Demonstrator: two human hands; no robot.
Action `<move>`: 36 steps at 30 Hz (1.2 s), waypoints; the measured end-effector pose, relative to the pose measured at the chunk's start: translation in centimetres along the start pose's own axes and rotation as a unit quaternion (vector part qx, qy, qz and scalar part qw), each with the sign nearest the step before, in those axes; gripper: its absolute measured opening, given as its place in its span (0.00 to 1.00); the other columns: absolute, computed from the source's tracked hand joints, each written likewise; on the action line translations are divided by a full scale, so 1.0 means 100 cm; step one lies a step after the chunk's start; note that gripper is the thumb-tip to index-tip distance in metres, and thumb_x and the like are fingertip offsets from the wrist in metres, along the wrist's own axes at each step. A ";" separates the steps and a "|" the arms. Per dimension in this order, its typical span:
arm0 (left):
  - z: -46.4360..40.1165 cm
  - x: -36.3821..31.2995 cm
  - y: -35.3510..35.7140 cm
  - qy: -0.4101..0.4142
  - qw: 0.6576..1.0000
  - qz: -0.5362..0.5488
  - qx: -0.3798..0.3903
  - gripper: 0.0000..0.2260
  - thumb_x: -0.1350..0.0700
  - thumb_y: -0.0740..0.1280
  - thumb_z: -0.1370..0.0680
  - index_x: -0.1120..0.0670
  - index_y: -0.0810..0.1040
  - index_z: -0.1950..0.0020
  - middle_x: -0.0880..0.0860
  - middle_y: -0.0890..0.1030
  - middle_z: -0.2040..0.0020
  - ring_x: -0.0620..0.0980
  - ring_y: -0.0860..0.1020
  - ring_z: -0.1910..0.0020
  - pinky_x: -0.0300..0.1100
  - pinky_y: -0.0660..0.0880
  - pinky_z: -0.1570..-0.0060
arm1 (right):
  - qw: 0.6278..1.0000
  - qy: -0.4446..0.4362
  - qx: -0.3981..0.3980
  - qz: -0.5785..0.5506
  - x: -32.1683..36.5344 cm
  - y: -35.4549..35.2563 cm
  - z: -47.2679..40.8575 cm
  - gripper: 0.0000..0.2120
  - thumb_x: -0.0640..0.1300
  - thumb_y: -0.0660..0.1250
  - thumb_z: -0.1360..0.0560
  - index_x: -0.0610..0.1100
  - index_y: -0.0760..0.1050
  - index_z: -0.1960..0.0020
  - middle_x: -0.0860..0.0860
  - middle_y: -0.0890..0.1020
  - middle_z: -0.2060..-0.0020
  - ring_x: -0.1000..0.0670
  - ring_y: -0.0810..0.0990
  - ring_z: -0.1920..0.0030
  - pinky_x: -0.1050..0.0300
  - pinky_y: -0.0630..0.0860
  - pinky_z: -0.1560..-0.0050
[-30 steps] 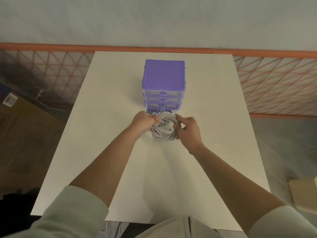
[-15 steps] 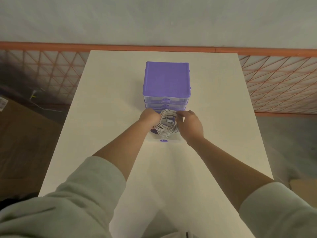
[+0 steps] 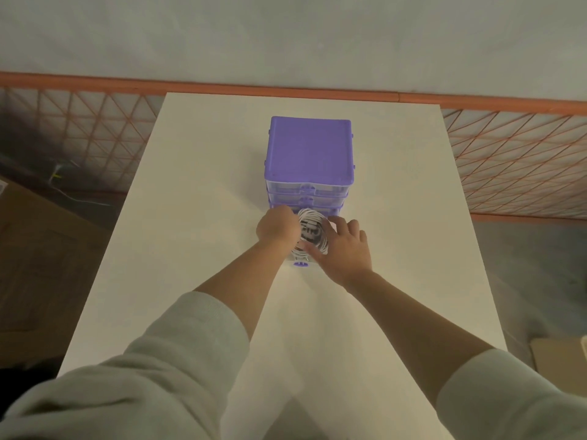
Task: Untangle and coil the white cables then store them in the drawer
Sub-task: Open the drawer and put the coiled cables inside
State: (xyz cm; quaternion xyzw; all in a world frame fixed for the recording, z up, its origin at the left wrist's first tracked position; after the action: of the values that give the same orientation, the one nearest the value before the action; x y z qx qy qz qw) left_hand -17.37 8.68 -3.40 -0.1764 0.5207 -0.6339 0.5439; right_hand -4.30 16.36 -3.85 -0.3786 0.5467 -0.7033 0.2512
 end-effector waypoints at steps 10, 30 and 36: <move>0.005 0.004 -0.007 0.046 0.997 0.010 -0.055 0.19 0.43 0.62 0.20 0.57 0.78 0.39 0.57 0.78 0.41 0.58 0.79 0.46 0.48 0.77 0.50 | 0.999 0.037 0.005 -0.010 0.002 0.005 0.001 0.39 0.73 0.60 0.30 0.51 0.65 0.28 0.52 0.69 0.33 0.46 0.66 0.37 0.51 0.61 0.39; 0.020 0.034 -0.022 0.038 0.966 0.220 -0.129 0.12 0.55 0.64 0.25 0.51 0.77 0.41 0.50 0.78 0.43 0.53 0.77 0.45 0.49 0.76 0.45 | 0.987 -0.150 -0.048 -0.040 0.032 0.018 0.030 0.25 0.55 0.54 0.19 0.54 0.61 0.23 0.53 0.66 0.25 0.41 0.60 0.24 0.45 0.57 0.24; -0.001 0.019 -0.061 0.035 0.905 0.388 -0.171 0.31 0.39 0.69 0.26 0.58 0.68 0.32 0.53 0.69 0.36 0.51 0.73 0.40 0.45 0.73 0.41 | 0.986 -0.158 -0.052 -0.030 0.037 0.013 0.022 0.23 0.53 0.52 0.19 0.54 0.66 0.26 0.54 0.69 0.27 0.37 0.64 0.27 0.43 0.63 0.27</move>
State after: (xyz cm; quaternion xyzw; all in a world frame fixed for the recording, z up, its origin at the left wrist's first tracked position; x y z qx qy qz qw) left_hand -21.24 6.21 1.12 -0.0290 0.6672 -0.2798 0.6898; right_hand -4.80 11.86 -3.91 -0.5135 0.5242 -0.6125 0.2938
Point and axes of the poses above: each hand's wrist, its own z-axis away from the middle knuckle, its own y-axis out of the palm, x = y × z, the point moved 8 cm from there along -z, towards the middle knuckle
